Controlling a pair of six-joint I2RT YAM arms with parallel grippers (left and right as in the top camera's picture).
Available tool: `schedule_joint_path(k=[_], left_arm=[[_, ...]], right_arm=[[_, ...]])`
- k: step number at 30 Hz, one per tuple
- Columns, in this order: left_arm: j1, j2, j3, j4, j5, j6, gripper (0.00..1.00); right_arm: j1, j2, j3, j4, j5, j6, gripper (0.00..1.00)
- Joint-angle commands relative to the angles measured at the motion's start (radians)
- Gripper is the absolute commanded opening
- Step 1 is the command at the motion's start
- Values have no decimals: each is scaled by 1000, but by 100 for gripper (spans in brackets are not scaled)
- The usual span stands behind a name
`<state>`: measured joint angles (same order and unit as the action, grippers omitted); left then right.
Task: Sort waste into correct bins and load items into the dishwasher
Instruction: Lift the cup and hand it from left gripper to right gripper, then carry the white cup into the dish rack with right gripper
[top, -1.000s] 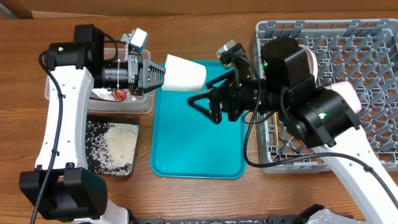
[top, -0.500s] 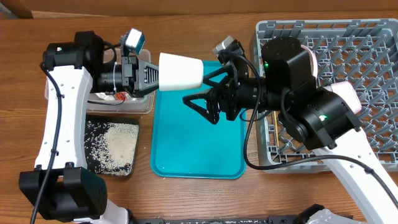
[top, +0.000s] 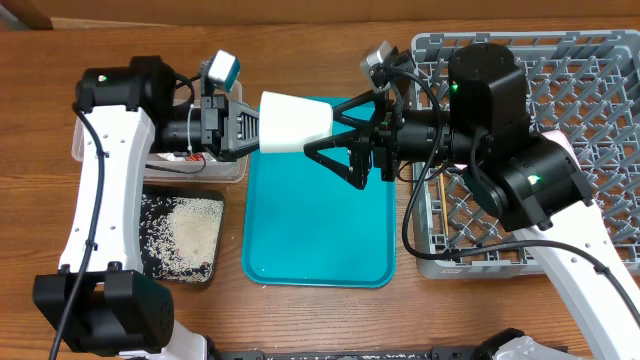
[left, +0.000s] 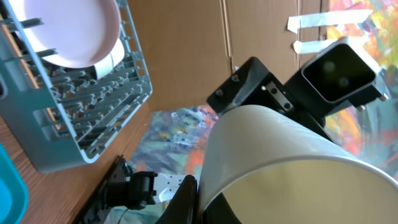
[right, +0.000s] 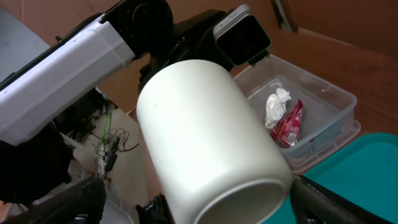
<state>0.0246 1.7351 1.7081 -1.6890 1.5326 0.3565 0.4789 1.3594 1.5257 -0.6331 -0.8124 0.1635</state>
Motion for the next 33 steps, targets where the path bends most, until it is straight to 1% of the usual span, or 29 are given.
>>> schedule_joint_path(k=[1,4,7,8,10,13,16,18,20,21,22,23,24,25,27,28,29,33], left_arm=[[-23,-16,10,-1,32,52,4],[-25,-28,10,-1,28,51,4],[-25,-43,10,-1,29,50,4],[-25,-50,10,-1,28,50,4],[-25,-57,10,-1,27,51,4],[-25,-60,10,-1,27,51,4],[-25,-60,10,-1,27,51,4],[-25,-60,10,0,19,51,5],[-25,-60,10,0,1,51,8],[-25,-60,10,-1,-6,51,9],[-25,-60,10,-1,-11,51,12],[-25,-60,10,-1,-15,49,20],[-25,-60,10,-1,-19,47,30],[-25,-60,10,-1,-23,47,43],[-19,-60,10,-1,-30,47,74],[-14,-60,10,-1,-41,45,93],[-7,-60,10,0,-58,39,100],[29,-60,10,-1,-166,16,99]], right_arm=[[19,20,13,3,-53,-8,95],[19,35,13,6,-53,-8,86],[19,40,13,21,-53,-8,86],[19,41,13,25,-54,-8,84],[19,40,13,26,-66,-8,78],[18,34,13,24,-84,-8,60],[18,16,13,14,-84,-8,57],[18,2,13,11,-82,-9,56],[17,-18,13,5,-78,-16,56],[17,-27,13,0,-67,-16,54],[17,-38,13,-7,-45,-15,52],[16,-50,13,-22,-13,-15,52],[14,-64,13,-46,42,-15,52],[10,-79,13,-74,101,-15,51],[-3,-110,13,-135,209,-9,50],[-14,-131,13,-171,257,-6,50],[-24,-151,13,-202,301,4,49],[-69,-234,13,-380,579,108,49]])
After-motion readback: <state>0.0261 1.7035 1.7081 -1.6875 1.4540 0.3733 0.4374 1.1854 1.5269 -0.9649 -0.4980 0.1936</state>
